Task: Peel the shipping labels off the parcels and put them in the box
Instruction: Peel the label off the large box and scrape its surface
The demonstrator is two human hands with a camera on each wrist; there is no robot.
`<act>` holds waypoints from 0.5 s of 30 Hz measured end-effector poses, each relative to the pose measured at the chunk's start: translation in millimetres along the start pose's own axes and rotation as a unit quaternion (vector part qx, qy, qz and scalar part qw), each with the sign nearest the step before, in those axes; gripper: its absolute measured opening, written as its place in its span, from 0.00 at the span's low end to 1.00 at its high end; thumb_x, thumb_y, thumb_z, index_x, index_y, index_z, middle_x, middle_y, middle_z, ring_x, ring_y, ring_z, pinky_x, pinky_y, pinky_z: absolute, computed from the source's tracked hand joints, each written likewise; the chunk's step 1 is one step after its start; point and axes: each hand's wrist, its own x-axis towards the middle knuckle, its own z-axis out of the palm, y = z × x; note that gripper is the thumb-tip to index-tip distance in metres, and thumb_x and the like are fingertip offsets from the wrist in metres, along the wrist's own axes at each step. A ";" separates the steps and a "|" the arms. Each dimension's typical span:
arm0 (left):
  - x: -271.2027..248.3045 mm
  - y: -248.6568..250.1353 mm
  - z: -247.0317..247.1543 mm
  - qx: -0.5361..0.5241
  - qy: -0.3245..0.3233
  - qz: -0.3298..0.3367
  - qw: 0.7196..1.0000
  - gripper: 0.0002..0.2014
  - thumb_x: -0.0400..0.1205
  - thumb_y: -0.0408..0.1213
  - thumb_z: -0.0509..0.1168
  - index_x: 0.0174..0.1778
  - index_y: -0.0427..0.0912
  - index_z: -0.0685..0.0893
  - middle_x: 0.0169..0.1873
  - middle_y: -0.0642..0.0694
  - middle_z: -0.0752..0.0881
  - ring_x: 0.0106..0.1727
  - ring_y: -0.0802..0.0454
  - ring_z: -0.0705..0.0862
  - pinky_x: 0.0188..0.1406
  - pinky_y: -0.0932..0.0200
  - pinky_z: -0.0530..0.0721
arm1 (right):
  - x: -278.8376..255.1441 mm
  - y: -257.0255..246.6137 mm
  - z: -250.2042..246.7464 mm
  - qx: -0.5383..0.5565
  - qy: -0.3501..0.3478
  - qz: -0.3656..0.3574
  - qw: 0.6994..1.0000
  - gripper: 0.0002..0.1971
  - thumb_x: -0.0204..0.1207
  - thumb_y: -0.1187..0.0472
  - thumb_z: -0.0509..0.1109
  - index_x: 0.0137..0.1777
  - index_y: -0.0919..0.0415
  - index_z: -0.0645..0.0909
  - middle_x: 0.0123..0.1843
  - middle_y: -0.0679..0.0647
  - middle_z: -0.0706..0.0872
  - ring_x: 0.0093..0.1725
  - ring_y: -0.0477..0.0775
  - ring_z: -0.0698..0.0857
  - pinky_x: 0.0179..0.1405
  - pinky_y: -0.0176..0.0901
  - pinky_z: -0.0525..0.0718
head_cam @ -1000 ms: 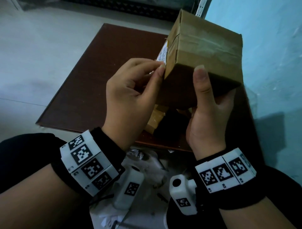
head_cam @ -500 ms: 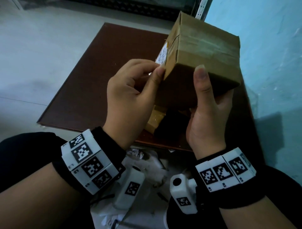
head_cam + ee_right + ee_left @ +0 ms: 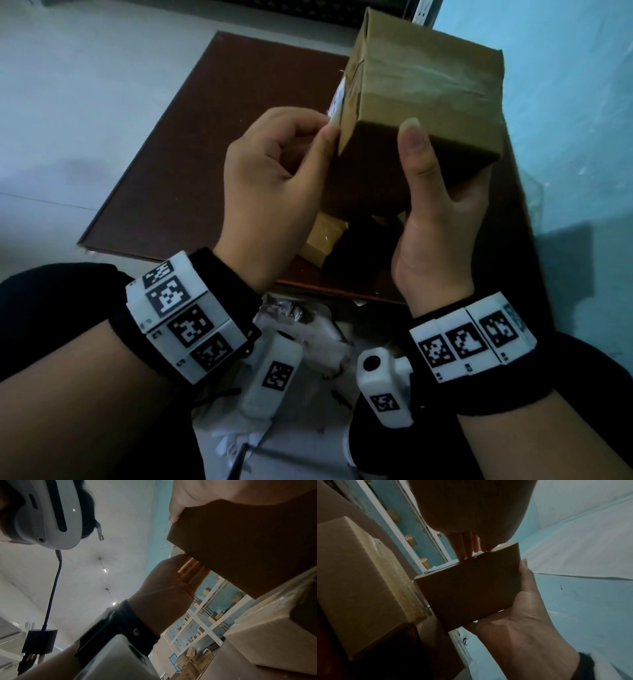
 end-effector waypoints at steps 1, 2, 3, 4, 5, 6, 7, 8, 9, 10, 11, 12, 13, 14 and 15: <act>-0.5 -2.2 0.1 0.005 -0.001 -0.002 1.000 0.06 0.89 0.35 0.71 0.54 0.36 0.90 0.48 0.39 0.92 0.47 0.44 0.93 0.47 0.41 0.93 | -0.3 -0.1 0.2 0.000 0.000 0.001 1.000 0.34 0.79 0.64 0.81 0.83 0.55 0.71 0.74 0.57 0.87 0.70 0.55 0.91 0.63 0.59 0.94; -0.7 -2.9 0.2 0.004 -0.001 -0.010 1.000 0.06 0.89 0.35 0.70 0.54 0.36 0.90 0.47 0.39 0.92 0.47 0.43 0.92 0.47 0.37 0.92 | -0.6 -0.7 0.2 0.000 -0.001 -0.002 1.000 0.34 0.79 0.64 0.81 0.83 0.54 0.71 0.74 0.57 0.86 0.70 0.54 0.91 0.63 0.56 0.94; -0.8 -2.6 0.3 -0.004 0.002 -0.024 1.000 0.06 0.90 0.35 0.69 0.53 0.37 0.89 0.46 0.40 0.92 0.46 0.42 0.92 0.46 0.34 0.92 | -0.9 -1.9 0.4 0.000 -0.007 -0.008 1.000 0.36 0.78 0.63 0.82 0.83 0.54 0.70 0.76 0.57 0.85 0.70 0.53 0.91 0.62 0.54 0.94; -0.8 -1.1 0.0 -0.025 0.008 -0.041 0.999 0.06 0.90 0.33 0.66 0.52 0.38 0.89 0.44 0.42 0.91 0.45 0.43 0.92 0.47 0.33 0.92 | -0.8 -3.1 0.2 -0.004 -0.014 -0.019 1.000 0.37 0.78 0.62 0.82 0.84 0.55 0.68 0.77 0.58 0.83 0.71 0.53 0.90 0.62 0.52 0.94; -0.8 1.3 -0.7 -0.055 0.016 -0.060 0.997 0.08 0.90 0.31 0.64 0.50 0.39 0.89 0.42 0.46 0.91 0.44 0.46 0.91 0.48 0.35 0.93 | -1.3 -4.5 0.1 -0.013 -0.022 -0.033 0.999 0.38 0.78 0.61 0.81 0.84 0.55 0.67 0.77 0.58 0.82 0.71 0.51 0.90 0.61 0.49 0.94; -0.4 4.1 -1.6 -0.081 0.022 -0.077 0.994 0.10 0.90 0.30 0.62 0.49 0.41 0.88 0.40 0.50 0.90 0.42 0.50 0.90 0.47 0.40 0.94 | -1.8 -5.0 -0.7 -0.025 -0.030 -0.050 0.998 0.36 0.80 0.60 0.80 0.83 0.53 0.66 0.77 0.57 0.81 0.71 0.50 0.89 0.62 0.46 0.93; 0.6 6.4 -3.0 -0.094 0.025 -0.085 0.992 0.11 0.90 0.30 0.61 0.48 0.42 0.89 0.39 0.53 0.89 0.41 0.54 0.89 0.46 0.45 0.94 | -2.4 -5.1 -0.9 -0.040 -0.039 -0.066 0.996 0.33 0.81 0.60 0.78 0.80 0.50 0.66 0.76 0.55 0.81 0.71 0.49 0.89 0.63 0.46 0.93; 2.0 6.9 -3.9 -0.091 0.025 -0.087 0.992 0.10 0.91 0.33 0.63 0.49 0.42 0.89 0.39 0.53 0.90 0.41 0.55 0.89 0.44 0.48 0.93 | -3.8 -4.7 -1.2 -0.056 -0.047 -0.078 0.994 0.30 0.82 0.60 0.78 0.77 0.49 0.66 0.75 0.54 0.80 0.71 0.50 0.88 0.64 0.48 0.93; 3.4 6.3 -4.4 -0.082 0.025 -0.088 0.992 0.09 0.91 0.37 0.65 0.51 0.41 0.91 0.41 0.51 0.92 0.42 0.54 0.91 0.44 0.47 0.94 | -4.7 -4.1 -1.6 -0.067 -0.052 -0.083 0.993 0.28 0.82 0.60 0.78 0.75 0.48 0.67 0.75 0.54 0.80 0.72 0.51 0.88 0.64 0.51 0.93; 4.6 4.5 -4.9 -0.073 0.028 -0.088 0.993 0.09 0.91 0.40 0.68 0.53 0.39 0.91 0.42 0.48 0.93 0.43 0.51 0.92 0.44 0.45 0.94 | -5.1 -2.6 -2.7 -0.071 -0.050 -0.081 0.993 0.27 0.82 0.60 0.79 0.73 0.47 0.68 0.75 0.54 0.80 0.72 0.53 0.88 0.64 0.56 0.94; 5.6 1.8 -5.6 -0.066 0.031 -0.087 0.994 0.10 0.90 0.41 0.70 0.54 0.38 0.92 0.43 0.46 0.94 0.43 0.49 0.93 0.45 0.43 0.94 | -5.1 -1.3 -3.8 -0.070 -0.042 -0.076 0.994 0.26 0.82 0.61 0.79 0.72 0.47 0.69 0.74 0.53 0.82 0.71 0.54 0.89 0.63 0.61 0.94; 6.4 -1.4 -6.0 -0.056 0.033 -0.083 0.994 0.10 0.89 0.41 0.71 0.55 0.37 0.92 0.43 0.44 0.94 0.43 0.49 0.93 0.45 0.42 0.94 | -4.3 -0.7 -4.4 -0.071 -0.029 -0.073 0.994 0.23 0.83 0.61 0.78 0.70 0.47 0.71 0.71 0.52 0.84 0.69 0.55 0.90 0.62 0.66 0.94; 6.5 -4.1 -5.8 -0.046 0.031 -0.078 0.995 0.09 0.89 0.40 0.71 0.54 0.38 0.92 0.43 0.45 0.94 0.43 0.49 0.93 0.44 0.42 0.94 | -3.8 -0.9 -4.7 -0.071 -0.017 -0.072 0.995 0.21 0.83 0.60 0.78 0.68 0.47 0.72 0.68 0.50 0.86 0.67 0.57 0.91 0.62 0.70 0.93; 6.2 -4.5 -5.5 -0.038 0.028 -0.074 0.996 0.08 0.89 0.38 0.70 0.53 0.38 0.92 0.42 0.46 0.93 0.42 0.50 0.92 0.44 0.43 0.94 | -2.5 -1.1 -5.2 -0.068 -0.011 -0.073 0.995 0.20 0.82 0.58 0.79 0.67 0.47 0.73 0.66 0.49 0.87 0.66 0.59 0.92 0.61 0.74 0.93; 5.3 -3.8 -4.6 -0.036 0.026 -0.073 0.996 0.07 0.90 0.37 0.69 0.52 0.39 0.91 0.41 0.47 0.92 0.41 0.52 0.92 0.44 0.44 0.94 | -1.5 -1.6 -6.1 -0.063 -0.009 -0.073 0.995 0.18 0.82 0.56 0.78 0.67 0.47 0.74 0.64 0.48 0.89 0.66 0.61 0.92 0.60 0.76 0.93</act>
